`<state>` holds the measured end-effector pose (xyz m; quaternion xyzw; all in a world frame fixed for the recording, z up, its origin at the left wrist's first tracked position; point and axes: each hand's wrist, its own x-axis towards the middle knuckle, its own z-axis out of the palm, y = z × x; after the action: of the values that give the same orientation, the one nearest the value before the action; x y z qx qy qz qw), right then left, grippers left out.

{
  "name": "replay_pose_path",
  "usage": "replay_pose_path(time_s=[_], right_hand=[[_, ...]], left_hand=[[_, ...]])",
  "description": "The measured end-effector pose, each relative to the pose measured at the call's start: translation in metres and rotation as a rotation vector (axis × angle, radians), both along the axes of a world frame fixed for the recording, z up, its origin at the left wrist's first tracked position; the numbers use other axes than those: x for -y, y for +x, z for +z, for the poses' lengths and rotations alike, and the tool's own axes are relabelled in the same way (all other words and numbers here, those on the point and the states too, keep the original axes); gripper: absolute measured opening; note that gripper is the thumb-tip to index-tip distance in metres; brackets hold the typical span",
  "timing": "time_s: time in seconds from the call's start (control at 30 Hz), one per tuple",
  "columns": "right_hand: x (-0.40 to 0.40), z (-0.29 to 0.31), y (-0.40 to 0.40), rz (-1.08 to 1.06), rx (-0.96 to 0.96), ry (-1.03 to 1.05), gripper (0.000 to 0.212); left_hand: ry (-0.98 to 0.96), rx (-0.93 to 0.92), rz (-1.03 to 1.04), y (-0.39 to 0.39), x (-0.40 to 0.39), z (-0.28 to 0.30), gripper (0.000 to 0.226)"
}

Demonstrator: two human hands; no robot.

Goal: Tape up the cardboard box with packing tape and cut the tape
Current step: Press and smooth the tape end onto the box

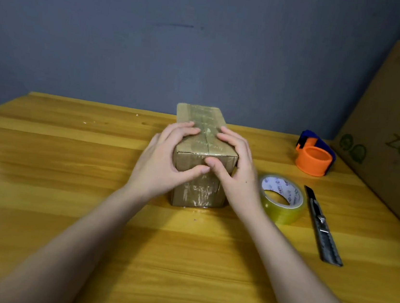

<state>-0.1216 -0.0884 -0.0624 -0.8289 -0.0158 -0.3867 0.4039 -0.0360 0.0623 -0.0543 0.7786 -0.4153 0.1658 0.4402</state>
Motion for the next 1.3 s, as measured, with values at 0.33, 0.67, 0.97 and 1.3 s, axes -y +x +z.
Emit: replay_pose_path(time_s=[0.33, 0.67, 0.97, 1.3], right_hand=[[0.013, -0.005, -0.005, 0.078, -0.046, -0.099, 0.055], [0.022, -0.006, -0.009, 0.097, -0.101, -0.21, 0.073], [0.011, -0.003, -0.009, 0.106, -0.061, -0.056, 0.049], [0.005, -0.01, -0.002, 0.027, 0.052, -0.046, 0.043]], left_hand=[[0.018, 0.022, -0.032, 0.003, 0.0, -0.006, 0.085], [0.106, 0.081, -0.078, 0.006, -0.003, -0.008, 0.105], [-0.03, -0.145, -0.238, 0.006, -0.006, -0.004, 0.079], [-0.043, -0.077, -0.157, 0.006, -0.002, -0.008, 0.061]])
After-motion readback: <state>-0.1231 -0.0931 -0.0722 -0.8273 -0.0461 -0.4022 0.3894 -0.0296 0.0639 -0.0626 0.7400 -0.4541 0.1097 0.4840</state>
